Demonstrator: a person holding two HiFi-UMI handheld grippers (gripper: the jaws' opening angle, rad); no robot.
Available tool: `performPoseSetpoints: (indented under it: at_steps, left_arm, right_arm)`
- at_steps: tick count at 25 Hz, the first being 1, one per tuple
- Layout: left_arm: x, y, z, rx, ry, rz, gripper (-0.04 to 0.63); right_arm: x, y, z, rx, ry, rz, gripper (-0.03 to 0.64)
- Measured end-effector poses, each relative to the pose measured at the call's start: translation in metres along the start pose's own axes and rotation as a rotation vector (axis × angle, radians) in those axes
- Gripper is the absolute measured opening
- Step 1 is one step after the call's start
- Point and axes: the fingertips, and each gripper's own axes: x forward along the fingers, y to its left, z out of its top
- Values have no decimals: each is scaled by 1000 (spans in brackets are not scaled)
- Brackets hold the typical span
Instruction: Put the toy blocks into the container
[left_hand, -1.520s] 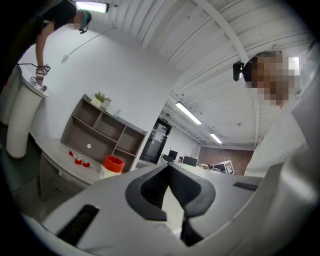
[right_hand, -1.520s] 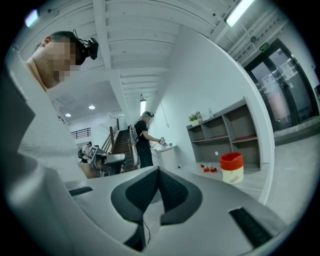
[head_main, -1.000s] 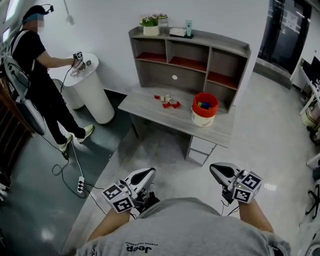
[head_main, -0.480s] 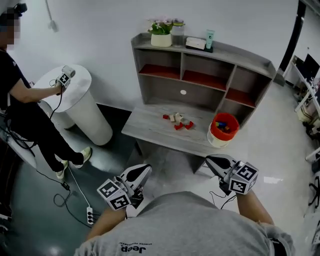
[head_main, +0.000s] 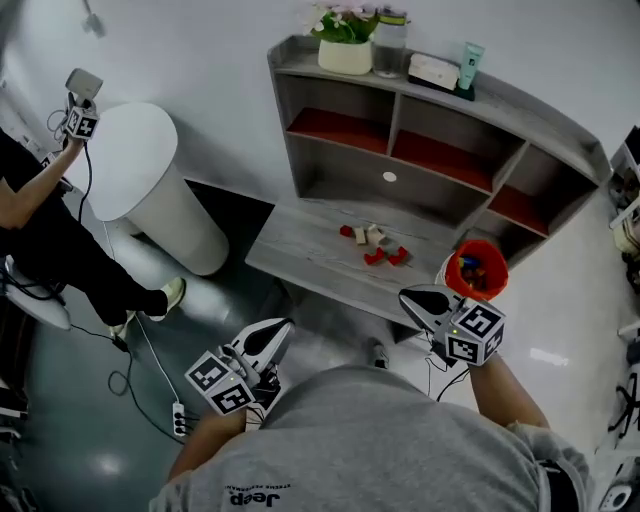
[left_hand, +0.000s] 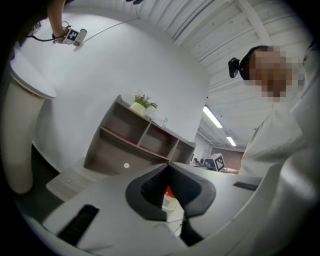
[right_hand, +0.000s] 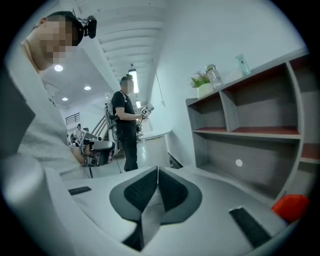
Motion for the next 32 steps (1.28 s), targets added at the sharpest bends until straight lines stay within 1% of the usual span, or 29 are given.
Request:
performPoseSetpoints:
  at_steps: [3,6,10,11,13,15,19,21,24,28,29,32]
  left_arm:
    - [28,24,4,-7,-20,88,14]
    - [66,41,6,-23,-31,141,14]
    - [114,60,-2,-49,-26,170,14]
    - [121,63,-6,-56,-15,170,14]
    - [131,72,-13,-65,13,166,14]
    - [138,90,-17,-75,34,162,14]
    - [146,133,-28,-96,80,131,14]
    - [147,149,-34,-103,119,100,14]
    - [146,173,-36,-103,169,48,14]
    - [137,199,-37,-113,224,6,14]
    - [134,205,-38,-115,235,0,14]
    - [120,224,-42,-134,253,-7,14]
  right_arm:
    - [31,-36,-2,-60,57,74,29]
    - [58,-68,-1,-181,140,143,29]
    - [96,-103,-11,-353,287,204,34]
    - [104,-107,-18,-389,334,219,51]
    - [120,-113,-37,-467,431,247,107]
    - [138,-123,-55,-548,521,260,121]
    - [176,-146,-105,-669,725,248,127]
    - [191,-157,-138,-711,843,235,155]
    - [211,-179,-185,-748,987,201,169]
    - [227,-211,-237,-807,1131,141,179]
    - [230,-217,-246,-831,1158,128,189]
    - [236,-229,-269,-895,1231,114,189]
